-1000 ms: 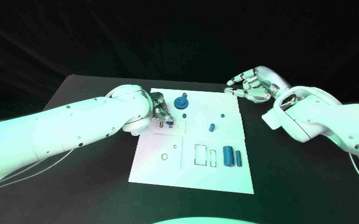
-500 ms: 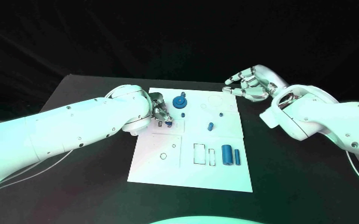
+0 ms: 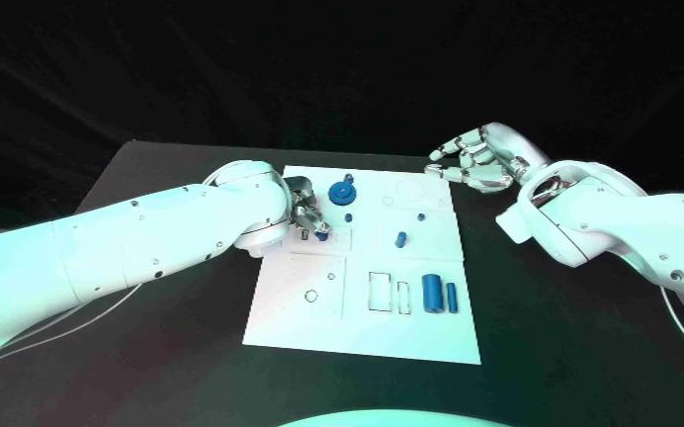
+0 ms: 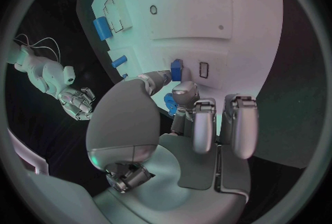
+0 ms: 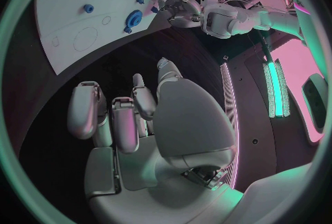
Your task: Assemble the parts on the task board
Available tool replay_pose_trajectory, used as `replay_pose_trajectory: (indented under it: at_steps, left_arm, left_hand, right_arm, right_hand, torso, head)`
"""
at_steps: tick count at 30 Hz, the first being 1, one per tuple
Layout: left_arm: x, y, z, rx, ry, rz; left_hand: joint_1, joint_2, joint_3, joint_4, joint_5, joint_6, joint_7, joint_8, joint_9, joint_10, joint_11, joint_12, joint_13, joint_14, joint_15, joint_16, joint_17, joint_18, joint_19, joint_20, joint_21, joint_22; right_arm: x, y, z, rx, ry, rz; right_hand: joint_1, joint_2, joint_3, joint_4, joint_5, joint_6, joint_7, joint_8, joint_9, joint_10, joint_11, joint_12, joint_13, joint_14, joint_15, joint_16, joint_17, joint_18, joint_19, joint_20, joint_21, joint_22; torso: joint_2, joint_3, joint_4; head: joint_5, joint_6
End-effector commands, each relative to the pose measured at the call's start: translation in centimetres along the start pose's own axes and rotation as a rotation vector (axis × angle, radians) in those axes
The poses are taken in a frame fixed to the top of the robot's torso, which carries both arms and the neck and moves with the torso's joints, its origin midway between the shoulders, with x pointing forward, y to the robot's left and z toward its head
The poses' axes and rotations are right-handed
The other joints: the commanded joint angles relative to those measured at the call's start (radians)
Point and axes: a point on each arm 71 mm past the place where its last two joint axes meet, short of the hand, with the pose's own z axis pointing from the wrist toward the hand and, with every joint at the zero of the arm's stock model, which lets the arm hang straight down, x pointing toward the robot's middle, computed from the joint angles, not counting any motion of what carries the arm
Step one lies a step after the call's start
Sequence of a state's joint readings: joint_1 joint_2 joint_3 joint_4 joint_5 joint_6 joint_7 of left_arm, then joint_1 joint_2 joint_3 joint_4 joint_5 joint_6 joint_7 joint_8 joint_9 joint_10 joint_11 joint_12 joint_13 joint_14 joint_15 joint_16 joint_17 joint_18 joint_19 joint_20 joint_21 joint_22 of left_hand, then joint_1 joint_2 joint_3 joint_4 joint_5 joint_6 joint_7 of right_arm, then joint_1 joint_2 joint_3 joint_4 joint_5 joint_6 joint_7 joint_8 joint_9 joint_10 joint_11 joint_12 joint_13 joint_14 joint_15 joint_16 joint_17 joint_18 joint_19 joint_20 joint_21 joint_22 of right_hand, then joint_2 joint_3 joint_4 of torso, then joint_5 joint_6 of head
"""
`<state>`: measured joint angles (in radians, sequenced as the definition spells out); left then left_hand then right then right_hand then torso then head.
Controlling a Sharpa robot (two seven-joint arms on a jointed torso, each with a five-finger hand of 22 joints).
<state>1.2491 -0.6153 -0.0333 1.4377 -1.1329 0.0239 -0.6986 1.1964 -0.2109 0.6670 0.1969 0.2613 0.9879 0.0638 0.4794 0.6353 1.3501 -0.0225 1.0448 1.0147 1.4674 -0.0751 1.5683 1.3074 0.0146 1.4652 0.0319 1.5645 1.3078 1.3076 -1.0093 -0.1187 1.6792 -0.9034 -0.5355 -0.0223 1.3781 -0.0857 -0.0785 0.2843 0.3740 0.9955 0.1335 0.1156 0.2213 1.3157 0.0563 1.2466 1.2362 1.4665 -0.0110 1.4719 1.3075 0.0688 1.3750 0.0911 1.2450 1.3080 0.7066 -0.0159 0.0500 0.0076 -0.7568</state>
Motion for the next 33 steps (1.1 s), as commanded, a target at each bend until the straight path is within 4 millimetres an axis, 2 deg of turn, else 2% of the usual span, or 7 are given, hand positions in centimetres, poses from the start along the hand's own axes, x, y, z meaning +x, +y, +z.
replay_pose_trajectory:
  at_steps: [1,19,33]
  left_arm:
    - [0.34,0.13,0.02,-0.032,0.019,0.026]
    - [0.20,0.41,-0.04,-0.039,0.001,0.046]
    - [0.26,0.31,-0.06,-0.039,0.005,0.059]
  left_hand:
    - [-0.006,0.002,0.155,-0.148,0.004,0.016,-0.022,0.007,0.117,0.000,-0.009,-0.004,-0.001,0.103,-0.008,0.002,0.263,-0.015,0.106,-0.007,0.006,0.263]
    - [-0.015,-0.010,0.161,-0.156,0.016,0.020,-0.027,0.023,0.135,0.009,-0.014,-0.001,-0.003,0.103,-0.012,0.002,0.263,-0.015,0.106,-0.009,0.006,0.263]
    - [-0.029,-0.016,0.161,-0.154,0.025,0.023,-0.034,0.039,0.151,0.023,-0.019,0.012,0.005,0.103,-0.015,0.002,0.263,-0.015,0.106,-0.010,0.006,0.263]
  right_arm:
    - [0.10,0.04,-0.04,-0.007,0.008,-0.012]
    - [0.12,0.00,-0.08,-0.007,0.009,-0.012]
    - [0.13,-0.01,-0.09,-0.008,0.009,-0.012]
  right_hand:
    - [0.001,0.006,-0.005,-0.003,0.000,0.004,0.000,0.005,0.002,0.001,-0.005,-0.004,-0.001,0.058,-0.008,-0.006,0.078,0.011,-0.004,-0.001,-0.003,0.031]
    - [0.001,0.006,-0.006,-0.004,-0.001,0.004,0.000,0.006,0.002,0.001,-0.005,-0.004,-0.001,0.058,-0.008,-0.007,0.078,0.012,-0.004,-0.001,-0.004,0.030]
    - [0.001,0.007,-0.006,-0.003,-0.001,0.004,0.001,0.006,0.002,0.001,-0.005,-0.004,-0.002,0.058,-0.008,-0.007,0.078,0.012,-0.004,-0.001,-0.004,0.030]
  torso:
    - [0.000,0.0001,0.0003]
    - [0.000,-0.0012,0.0005]
    - [0.000,0.0000,0.0004]
  head:
    - [0.001,-0.003]
    - [0.004,-0.008]
    - [0.006,-0.009]
